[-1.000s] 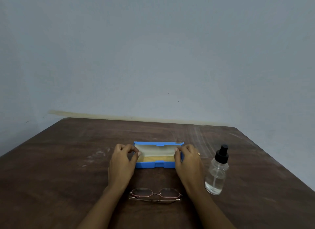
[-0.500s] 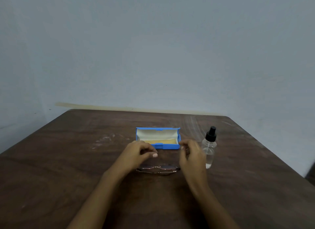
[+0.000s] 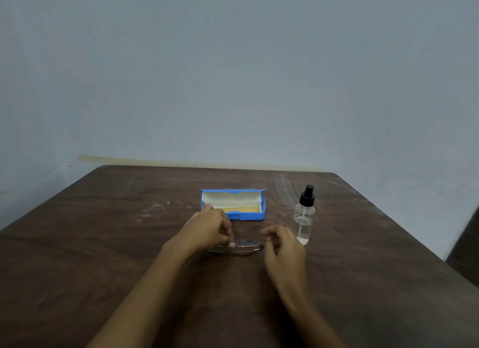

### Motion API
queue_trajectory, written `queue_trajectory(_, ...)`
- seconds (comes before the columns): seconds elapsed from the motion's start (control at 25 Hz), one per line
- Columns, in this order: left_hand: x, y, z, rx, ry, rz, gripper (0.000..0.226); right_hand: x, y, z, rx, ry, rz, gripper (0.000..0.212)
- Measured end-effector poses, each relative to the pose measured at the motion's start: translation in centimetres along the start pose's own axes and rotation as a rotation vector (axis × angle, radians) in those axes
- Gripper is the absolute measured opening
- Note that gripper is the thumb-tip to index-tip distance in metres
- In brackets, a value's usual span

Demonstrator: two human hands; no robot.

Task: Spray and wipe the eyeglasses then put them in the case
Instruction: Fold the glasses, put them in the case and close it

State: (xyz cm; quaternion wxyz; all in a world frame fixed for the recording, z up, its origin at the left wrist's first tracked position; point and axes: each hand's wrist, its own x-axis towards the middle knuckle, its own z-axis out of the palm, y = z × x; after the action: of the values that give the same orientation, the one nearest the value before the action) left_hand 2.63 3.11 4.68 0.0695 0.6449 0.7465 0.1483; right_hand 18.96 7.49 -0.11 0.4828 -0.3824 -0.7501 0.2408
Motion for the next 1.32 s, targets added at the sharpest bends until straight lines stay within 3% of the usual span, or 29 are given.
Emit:
queue_trajectory(0.2, 0.2, 0.0, 0.3, -0.025, -0.016, -0.019, 0.011, -0.2, 0.6, 0.3, -0.001, -0.006, 0.027, 0.022)
queue_trajectory(0.32, 0.3, 0.1, 0.4, -0.162, 0.033, -0.077, 0.008, -0.3, 0.6, 0.4, 0.071, 0.024, 0.073, 0.02)
queue_trajectory(0.52, 0.7, 0.4, 1.0, -0.558, 0.308, -0.301, 0.025, -0.6, 0.1, 0.8, 0.173, -0.075, 0.034, 0.038)
queue_trajectory(0.72, 1.0, 0.9, 1.5, -0.879, 0.547, -0.526, 0.034, -1.1, -1.3, 0.9, 0.353, -0.255, -0.011, 0.028)
queue_trajectory(0.88, 0.6, 1.7, 1.8, -0.996, 0.65, -0.63, 0.029, -1.3, -1.5, 1.2, 0.4, -0.323, -0.07, 0.036)
queue_trajectory(1.0, 0.6, 2.3, 2.1, -1.031, 0.69, -0.646, 0.027, -1.3, -1.5, 1.6, 0.331, -0.308, -0.137, 0.04)
queue_trajectory(1.16, 0.4, 2.8, 2.4, -1.177, 0.678, -0.675, 0.013, -0.9, -1.3, 1.9, 0.25, -0.199, -0.263, 0.023)
queue_trajectory(1.32, 0.2, 3.0, 2.7, -1.243, 0.667, -0.667, 0.015, -0.9, -1.1, 1.7, 0.207, -0.119, -0.342, 0.018)
